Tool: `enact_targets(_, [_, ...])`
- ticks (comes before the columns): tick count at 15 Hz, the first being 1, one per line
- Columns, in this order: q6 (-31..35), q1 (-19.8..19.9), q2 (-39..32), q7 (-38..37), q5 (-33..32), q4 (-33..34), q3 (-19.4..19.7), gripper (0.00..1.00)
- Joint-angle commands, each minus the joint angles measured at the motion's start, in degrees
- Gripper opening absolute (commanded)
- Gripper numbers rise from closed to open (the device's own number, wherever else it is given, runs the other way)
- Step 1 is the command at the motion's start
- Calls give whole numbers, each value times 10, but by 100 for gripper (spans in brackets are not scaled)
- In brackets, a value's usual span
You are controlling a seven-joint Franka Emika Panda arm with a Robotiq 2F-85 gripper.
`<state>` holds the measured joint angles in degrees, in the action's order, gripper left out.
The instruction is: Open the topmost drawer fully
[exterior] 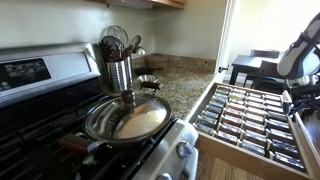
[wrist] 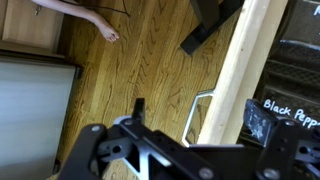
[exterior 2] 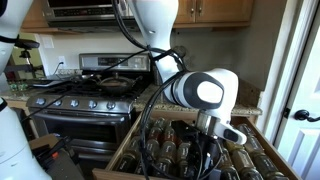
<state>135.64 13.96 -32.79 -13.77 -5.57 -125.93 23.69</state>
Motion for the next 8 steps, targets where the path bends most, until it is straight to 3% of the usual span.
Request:
enact_targets(1, [20,-5,49,-1,-18,-46,3,100])
enact_targets(8, [24,2,152,23,-20,-113,4,100])
